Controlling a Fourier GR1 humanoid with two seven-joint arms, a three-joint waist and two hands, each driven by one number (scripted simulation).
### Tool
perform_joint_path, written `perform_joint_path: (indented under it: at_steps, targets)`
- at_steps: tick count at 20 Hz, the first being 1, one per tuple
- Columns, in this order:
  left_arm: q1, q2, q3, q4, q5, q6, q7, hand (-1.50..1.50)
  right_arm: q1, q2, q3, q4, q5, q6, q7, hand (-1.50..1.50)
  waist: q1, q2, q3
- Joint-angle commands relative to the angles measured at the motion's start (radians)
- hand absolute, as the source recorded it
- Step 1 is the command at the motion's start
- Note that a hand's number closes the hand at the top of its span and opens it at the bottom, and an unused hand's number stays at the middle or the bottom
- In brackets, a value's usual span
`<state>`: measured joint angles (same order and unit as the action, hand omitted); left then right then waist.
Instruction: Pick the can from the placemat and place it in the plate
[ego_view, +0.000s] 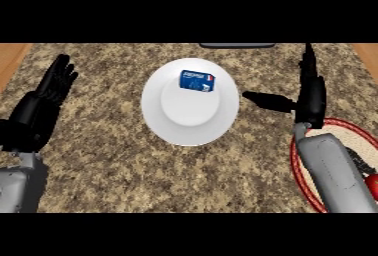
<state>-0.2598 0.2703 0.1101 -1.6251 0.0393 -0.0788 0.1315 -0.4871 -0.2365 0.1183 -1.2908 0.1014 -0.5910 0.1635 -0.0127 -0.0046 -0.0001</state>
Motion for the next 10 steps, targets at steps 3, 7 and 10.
perform_joint_path:
  at_steps: [3, 7, 10]
  targets:
    - [-0.010, -0.006, -0.009, -0.041, -0.015, -0.004, 0.043, 0.00, 0.221, -0.075, -0.039, -0.220, -0.030, 0.098, -0.014, -1.50, 0.005, 0.002, 0.000]
    - [-0.019, -0.004, 0.016, -0.026, -0.006, -0.008, 0.034, 0.00, 0.325, -0.144, -0.116, -0.285, -0.075, 0.185, -0.060, -1.50, 0.004, 0.003, 0.000]
    - [-0.008, -0.014, 0.013, 0.016, -0.030, -0.015, -0.014, 0.00, 0.318, -0.132, -0.126, -0.289, -0.004, 0.165, -0.054, -1.50, 0.009, 0.004, 0.000]
